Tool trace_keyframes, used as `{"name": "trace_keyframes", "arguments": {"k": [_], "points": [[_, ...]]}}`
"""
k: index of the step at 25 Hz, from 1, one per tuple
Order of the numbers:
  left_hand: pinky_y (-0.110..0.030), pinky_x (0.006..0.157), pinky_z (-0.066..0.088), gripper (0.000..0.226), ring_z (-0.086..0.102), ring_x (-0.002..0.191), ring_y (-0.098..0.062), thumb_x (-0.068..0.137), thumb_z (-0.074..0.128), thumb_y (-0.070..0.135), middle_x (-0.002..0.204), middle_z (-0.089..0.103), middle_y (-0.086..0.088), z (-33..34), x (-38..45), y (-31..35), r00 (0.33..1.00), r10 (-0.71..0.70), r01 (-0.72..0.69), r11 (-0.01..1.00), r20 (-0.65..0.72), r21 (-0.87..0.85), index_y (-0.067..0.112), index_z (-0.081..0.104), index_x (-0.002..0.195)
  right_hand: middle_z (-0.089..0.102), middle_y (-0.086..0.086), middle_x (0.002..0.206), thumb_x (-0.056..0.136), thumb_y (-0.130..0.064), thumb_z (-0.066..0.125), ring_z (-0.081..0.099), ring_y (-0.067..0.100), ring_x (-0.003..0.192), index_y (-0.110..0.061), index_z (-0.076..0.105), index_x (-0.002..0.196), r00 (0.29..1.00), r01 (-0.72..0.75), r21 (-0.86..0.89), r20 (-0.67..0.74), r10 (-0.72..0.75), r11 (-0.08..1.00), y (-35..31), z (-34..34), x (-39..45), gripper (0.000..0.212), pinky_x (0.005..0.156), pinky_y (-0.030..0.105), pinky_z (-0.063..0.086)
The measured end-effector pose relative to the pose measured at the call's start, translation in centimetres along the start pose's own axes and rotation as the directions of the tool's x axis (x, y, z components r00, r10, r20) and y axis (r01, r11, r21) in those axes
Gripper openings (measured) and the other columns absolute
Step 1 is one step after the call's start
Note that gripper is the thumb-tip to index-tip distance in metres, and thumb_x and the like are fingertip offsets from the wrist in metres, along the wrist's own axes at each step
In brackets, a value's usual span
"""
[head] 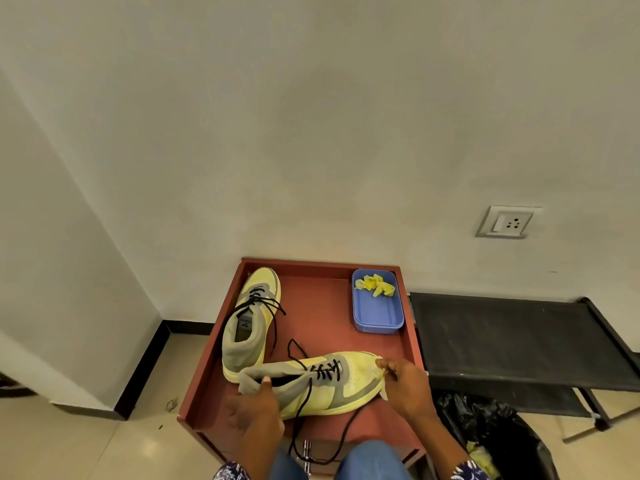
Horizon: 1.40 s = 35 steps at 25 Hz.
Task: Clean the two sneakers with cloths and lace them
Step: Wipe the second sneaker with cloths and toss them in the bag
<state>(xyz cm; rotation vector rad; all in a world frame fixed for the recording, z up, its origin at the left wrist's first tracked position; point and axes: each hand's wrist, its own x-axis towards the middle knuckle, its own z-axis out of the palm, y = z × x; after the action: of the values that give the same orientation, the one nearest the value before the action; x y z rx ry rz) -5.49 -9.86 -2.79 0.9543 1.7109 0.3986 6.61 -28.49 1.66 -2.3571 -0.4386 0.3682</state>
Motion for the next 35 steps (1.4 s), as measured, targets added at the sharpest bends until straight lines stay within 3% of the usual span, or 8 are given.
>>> {"name": "trace_keyframes", "arguments": {"k": [7,16,19,22,25,28,31,35], "points": [[-0.056,0.071,0.055,0.034,0.063,0.086,-0.042,0.064,0.071,0.012,0.098,0.061,-0.025,1.7,3.8,-1.2,0.996,0.047,-0.051,0.998,-0.081,-0.048,0.002,0.052,0.091,0.069,0.01,0.11,0.087,0.001,0.053,0.064,0.022,0.101,-0.006,0.068,0.109,0.999,-0.039,0.046,-0.012,0.04,0.998,0.7,-0.9,0.1,0.028,0.088,0.023,0.046],[-0.045,0.06,0.057,0.015,0.063,0.069,-0.037,0.078,0.061,0.01,0.095,0.06,-0.021,1.2,-1.7,3.8,0.952,0.298,-0.298,0.955,0.065,-0.019,0.005,0.058,0.092,0.067,0.009,0.115,0.087,0.005,0.049,0.062,0.022,0.107,-0.005,0.066,0.112,0.994,-0.079,0.144,-0.069,0.089,0.987,1.3,-2.4,-0.4,0.032,0.091,0.02,0.042],[-0.036,0.058,0.053,0.01,0.063,0.077,-0.038,0.084,0.055,0.006,0.088,0.061,-0.02,1.8,-2.4,6.4,0.919,0.361,-0.366,0.931,0.16,0.001,0.005,0.052,0.094,0.068,0.009,0.114,0.086,0.004,0.05,0.062,0.022,0.105,-0.007,0.068,0.11,0.992,-0.089,0.147,-0.079,0.102,0.985,1.5,-2.6,-0.4,0.032,0.089,0.021,0.042],[-0.044,0.072,0.057,0.012,0.064,0.085,-0.039,0.084,0.056,0.009,0.091,0.064,-0.019,3.1,-2.1,9.1,0.844,0.478,-0.523,0.835,0.245,0.171,0.008,0.058,0.096,0.068,0.008,0.113,0.087,0.003,0.051,0.063,0.023,0.104,-0.007,0.068,0.11,0.988,-0.11,0.157,-0.086,0.125,0.981,1.7,-2.6,-0.3,0.03,0.091,0.023,0.043],[-0.045,0.078,0.055,0.02,0.064,0.085,-0.038,0.085,0.054,0.013,0.095,0.066,-0.022,4.5,-0.8,11.9,0.727,0.586,-0.687,0.633,0.358,0.357,0.003,0.064,0.099,0.069,0.001,0.107,0.088,0.002,0.051,0.065,0.016,0.098,-0.009,0.069,0.107,0.979,-0.167,0.238,-0.073,0.189,0.957,2.1,-2.2,-0.5,0.029,0.093,0.025,0.048],[-0.04,0.081,0.053,0.024,0.062,0.093,-0.038,0.09,0.049,0.011,0.102,0.065,-0.023,5.5,0.5,14.2,0.649,0.6,-0.758,0.451,0.469,0.471,-0.002,0.063,0.103,0.072,-0.003,0.095,0.086,0.001,0.053,0.067,0.011,0.091,-0.028,0.071,0.09,0.965,-0.237,0.31,-0.034,0.26,0.921,2.6,-1.4,-0.5,0.034,0.085,0.031,0.055],[-0.041,0.081,0.053,0.025,0.061,0.097,-0.038,0.092,0.046,0.013,0.107,0.063,-0.023,6.4,1.9,15.0,0.636,0.575,-0.767,0.394,0.515,0.507,-0.002,0.062,0.105,0.072,-0.004,0.092,0.084,-0.006,0.061,0.066,0.019,0.095,-0.045,0.071,0.071,0.957,-0.276,0.277,-0.011,0.29,0.921,2.9,-0.1,-0.2,0.042,0.089,0.036,0.053],[-0.037,0.086,0.046,0.03,0.056,0.108,-0.036,0.093,0.043,0.013,0.117,0.06,-0.02,7.3,2.7,14.5,0.644,0.559,-0.753,0.341,0.523,0.563,0.004,0.058,0.117,0.072,-0.016,0.083,0.081,-0.009,0.065,0.067,0.009,0.083,-0.061,0.06,0.054,0.942,-0.305,0.297,-0.044,0.332,0.905,2.7,1.1,-0.1,0.06,0.087,0.033,0.054]]}}
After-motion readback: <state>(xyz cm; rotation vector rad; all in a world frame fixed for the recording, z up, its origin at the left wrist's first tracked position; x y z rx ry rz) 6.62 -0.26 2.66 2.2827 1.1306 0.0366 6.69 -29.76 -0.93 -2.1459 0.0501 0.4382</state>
